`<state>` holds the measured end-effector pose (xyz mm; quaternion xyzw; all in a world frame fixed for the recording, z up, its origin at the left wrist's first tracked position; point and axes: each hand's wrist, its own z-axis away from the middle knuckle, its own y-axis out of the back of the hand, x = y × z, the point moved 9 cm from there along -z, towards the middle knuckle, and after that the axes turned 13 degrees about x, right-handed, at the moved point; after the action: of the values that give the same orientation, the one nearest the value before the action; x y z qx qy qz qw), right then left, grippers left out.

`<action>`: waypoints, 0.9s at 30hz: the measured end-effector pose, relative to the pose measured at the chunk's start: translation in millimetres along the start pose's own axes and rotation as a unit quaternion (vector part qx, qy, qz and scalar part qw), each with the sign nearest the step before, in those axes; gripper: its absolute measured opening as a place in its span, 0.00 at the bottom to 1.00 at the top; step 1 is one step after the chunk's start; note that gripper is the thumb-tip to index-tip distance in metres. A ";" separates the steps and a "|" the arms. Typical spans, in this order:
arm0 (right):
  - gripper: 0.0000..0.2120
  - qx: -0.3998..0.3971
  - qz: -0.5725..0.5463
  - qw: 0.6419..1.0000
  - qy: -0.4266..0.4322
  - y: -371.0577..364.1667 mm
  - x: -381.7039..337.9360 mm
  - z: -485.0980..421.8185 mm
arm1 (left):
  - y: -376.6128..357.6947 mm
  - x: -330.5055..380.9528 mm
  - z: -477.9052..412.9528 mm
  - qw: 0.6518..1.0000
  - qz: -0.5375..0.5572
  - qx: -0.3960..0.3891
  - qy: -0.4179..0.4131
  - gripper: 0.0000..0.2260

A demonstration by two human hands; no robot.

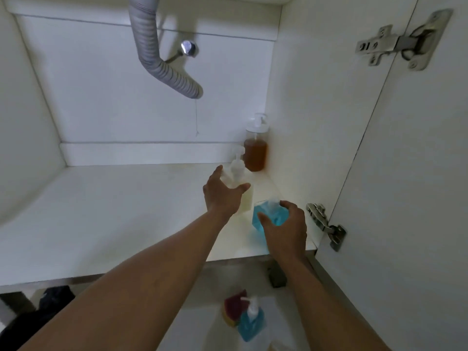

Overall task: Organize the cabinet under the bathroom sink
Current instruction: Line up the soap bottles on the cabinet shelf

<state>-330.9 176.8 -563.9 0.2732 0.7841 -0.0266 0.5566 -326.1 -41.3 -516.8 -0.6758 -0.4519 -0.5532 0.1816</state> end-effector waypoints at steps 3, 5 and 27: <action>0.28 0.004 -0.012 1.000 0.007 -16.6 7.8 -21.4 | -38.4 4.1 -18.0 1.000 0.003 -0.003 -0.022 0.40; 0.28 0.006 -0.027 1.000 0.008 -25.7 13.6 -32.8 | -59.1 7.0 -27.8 0.999 0.007 -0.008 -0.033 0.39; 0.28 0.069 0.070 0.988 0.120 -113.2 22.0 -108.5 | -200.7 -17.8 -115.8 0.996 0.041 -0.053 -0.054 0.38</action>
<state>-481.0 126.9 -572.0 0.3661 0.8206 -0.0084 0.4387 -556.2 -29.4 -546.8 -0.7311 -0.4031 -0.5315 0.1431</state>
